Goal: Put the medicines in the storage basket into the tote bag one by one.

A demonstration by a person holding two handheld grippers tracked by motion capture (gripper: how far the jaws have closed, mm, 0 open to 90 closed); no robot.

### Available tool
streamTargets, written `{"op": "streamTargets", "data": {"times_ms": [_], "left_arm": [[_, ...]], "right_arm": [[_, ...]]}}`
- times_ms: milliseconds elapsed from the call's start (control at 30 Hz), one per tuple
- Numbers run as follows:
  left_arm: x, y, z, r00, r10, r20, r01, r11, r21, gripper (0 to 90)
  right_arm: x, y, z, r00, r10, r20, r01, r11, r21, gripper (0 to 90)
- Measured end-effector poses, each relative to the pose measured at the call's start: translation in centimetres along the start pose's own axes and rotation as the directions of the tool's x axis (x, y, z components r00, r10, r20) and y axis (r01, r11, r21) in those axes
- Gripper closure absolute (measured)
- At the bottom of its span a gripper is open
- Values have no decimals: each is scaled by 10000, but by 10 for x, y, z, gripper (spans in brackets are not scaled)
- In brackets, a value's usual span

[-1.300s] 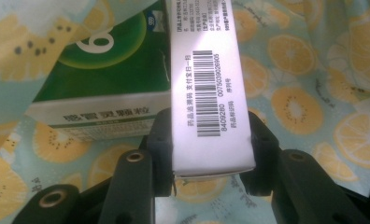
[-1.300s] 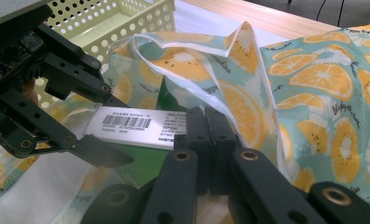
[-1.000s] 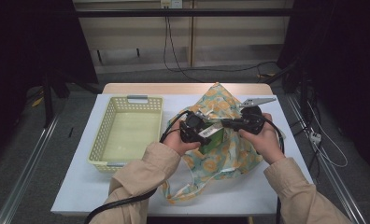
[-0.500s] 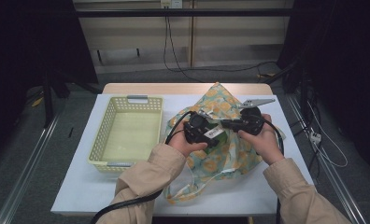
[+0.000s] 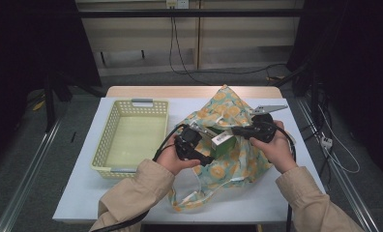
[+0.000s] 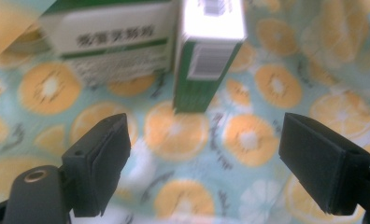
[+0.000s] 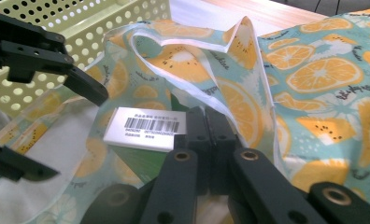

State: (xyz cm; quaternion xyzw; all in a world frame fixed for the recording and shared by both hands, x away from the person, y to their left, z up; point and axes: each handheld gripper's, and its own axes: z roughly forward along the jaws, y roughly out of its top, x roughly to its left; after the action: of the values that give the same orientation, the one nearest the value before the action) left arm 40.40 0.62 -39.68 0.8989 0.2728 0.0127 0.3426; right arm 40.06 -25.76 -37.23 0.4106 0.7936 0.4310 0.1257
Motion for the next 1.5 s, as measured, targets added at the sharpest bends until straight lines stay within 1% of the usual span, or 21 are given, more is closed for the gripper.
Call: {"op": "streamTargets", "data": {"times_ms": [33,100,267,433,500,633,833,867,900,933,967,1033,1067,1100,1133,1200,1267,1300,1333,1400,1500], "left_arm": [[0,0,0,10000,0,0,0,10000,0,163],[2,-3,-1,9997,-19,-257,22,9999,109,164],[6,-6,0,9987,-434,-258,437,9990,120,164],[6,-5,6,9988,-248,-429,261,9992,291,173],[6,-5,8,9975,-337,-624,361,9986,375,173],[7,-7,12,9960,-249,-855,300,9978,591,185],[10,-10,20,9849,-581,-1628,749,9922,992,188],[10,-10,22,9812,-516,-1858,724,9916,1068,231],[10,-9,23,9797,-453,-1954,678,9916,1100,231],[10,-9,25,9793,-497,-1960,724,9913,1100,298],[11,-9,27,9783,-627,-1976,876,9890,1195,298],[12,-12,33,9773,-800,-1963,1073,9853,1330,516],[13,-14,37,9756,-764,-2060,1056,9852,1349,600],[12,-13,37,9764,-725,-2033,1012,9857,1348,665],[10,-12,38,9776,-615,-2013,894,9871,1328,780],[7,-10,37,9807,-695,-1829,944,9868,1315,898],[7,-9,37,9819,-642,-1782,891,9867,1359,900],[5,-6,32,9840,-812,-1587,994,9889,1105,900],[5,-6,32,9840,-812,-1587,994,9889,1105,900],[7,-2,23,9864,-1134,-1189,1232,9893,778,900],[11,6,5,9867,-1456,-726,1486,9882,379,900]], "right_arm": [[-1,-1,-1,10000,32,40,-32,10000,-16,900],[-3,-2,-3,9999,73,117,-73,10000,-6,900],[-9,-4,-9,9994,215,273,-214,9998,-47,900],[-14,-6,-14,9989,306,356,-305,9995,-39,900],[-15,-7,-15,9988,294,383,-292,9996,-37,900],[-19,-9,-19,9985,326,441,-322,9994,-102,900],[-24,-11,-26,9978,405,520,-400,9992,-92,900],[-24,-11,-26,9979,404,500,-398,9991,-128,900],[-24,-11,-26,9979,404,500,-398,9991,-128,900],[-23,-11,-26,9979,427,494,-421,9990,-127,900],[-23,-11,-26,9979,427,494,-421,9990,-127,900],[-22,-11,-24,9985,372,413,-367,9992,-125,900],[-22,-11,-24,9986,369,386,-365,9993,-119,900],[-22,-12,-24,9986,367,382,-363,9993,-123,900],[-23,-12,-23,9985,388,394,-385,9992,-88,900],[-24,-13,-23,9983,429,382,-426,9991,-90,900],[-24,-13,-24,9982,458,393,-454,9989,-98,900],[-24,-13,-24,9982,477,377,-472,9988,-130,900],[-24,-13,-24,9982,477,377,-472,9988,-130,900],[-21,-11,-24,9987,395,314,-390,9991,-167,900],[-19,-7,-23,9992,306,272,-300,9993,-238,900]]}}
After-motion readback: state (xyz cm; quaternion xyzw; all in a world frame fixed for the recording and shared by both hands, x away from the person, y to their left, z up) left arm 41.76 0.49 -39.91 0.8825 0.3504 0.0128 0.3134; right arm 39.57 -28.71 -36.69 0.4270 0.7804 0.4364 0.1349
